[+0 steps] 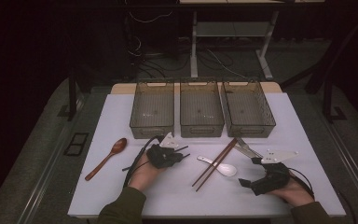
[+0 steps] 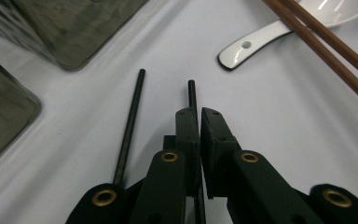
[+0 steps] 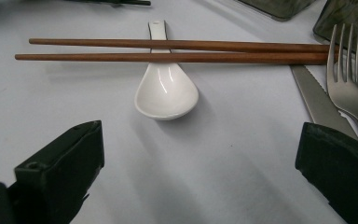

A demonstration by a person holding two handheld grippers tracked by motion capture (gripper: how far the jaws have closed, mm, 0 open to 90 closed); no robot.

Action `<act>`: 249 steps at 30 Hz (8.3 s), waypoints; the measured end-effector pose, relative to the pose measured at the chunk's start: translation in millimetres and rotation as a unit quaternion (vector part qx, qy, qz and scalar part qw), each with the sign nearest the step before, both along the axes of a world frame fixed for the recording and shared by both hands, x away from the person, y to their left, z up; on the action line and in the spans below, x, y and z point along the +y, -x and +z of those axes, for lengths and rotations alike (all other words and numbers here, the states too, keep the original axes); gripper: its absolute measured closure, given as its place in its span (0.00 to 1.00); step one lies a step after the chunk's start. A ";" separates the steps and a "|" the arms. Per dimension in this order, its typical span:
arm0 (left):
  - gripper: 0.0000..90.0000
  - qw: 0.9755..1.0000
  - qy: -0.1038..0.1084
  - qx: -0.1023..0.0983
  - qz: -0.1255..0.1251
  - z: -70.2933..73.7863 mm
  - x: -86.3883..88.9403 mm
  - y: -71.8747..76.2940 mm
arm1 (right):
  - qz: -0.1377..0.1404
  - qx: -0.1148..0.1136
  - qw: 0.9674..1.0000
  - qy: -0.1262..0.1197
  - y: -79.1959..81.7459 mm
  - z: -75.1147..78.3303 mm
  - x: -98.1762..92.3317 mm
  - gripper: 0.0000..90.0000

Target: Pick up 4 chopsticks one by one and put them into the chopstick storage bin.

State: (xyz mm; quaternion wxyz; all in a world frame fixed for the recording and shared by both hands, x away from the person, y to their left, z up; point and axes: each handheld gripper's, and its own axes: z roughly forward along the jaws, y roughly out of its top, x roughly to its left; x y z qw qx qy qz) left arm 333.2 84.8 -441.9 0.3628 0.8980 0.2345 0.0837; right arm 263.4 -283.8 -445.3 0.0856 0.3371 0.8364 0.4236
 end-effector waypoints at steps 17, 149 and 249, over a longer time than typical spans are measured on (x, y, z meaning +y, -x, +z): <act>0.78 1.000 0.021 -0.001 0.012 5.8 5.9 2.7 | 0.001 -0.007 1.000 -0.016 0.2 -0.3 -3.2 0.01; 0.95 0.995 0.081 0.000 0.062 44.0 87.5 49.7 | 0.002 -0.009 1.000 -0.008 3.6 -1.2 3.3 0.01; 0.82 0.966 0.046 -0.020 0.255 59.4 89.5 -122.2 | 0.003 -0.006 1.000 -0.011 2.5 -1.8 2.5 0.01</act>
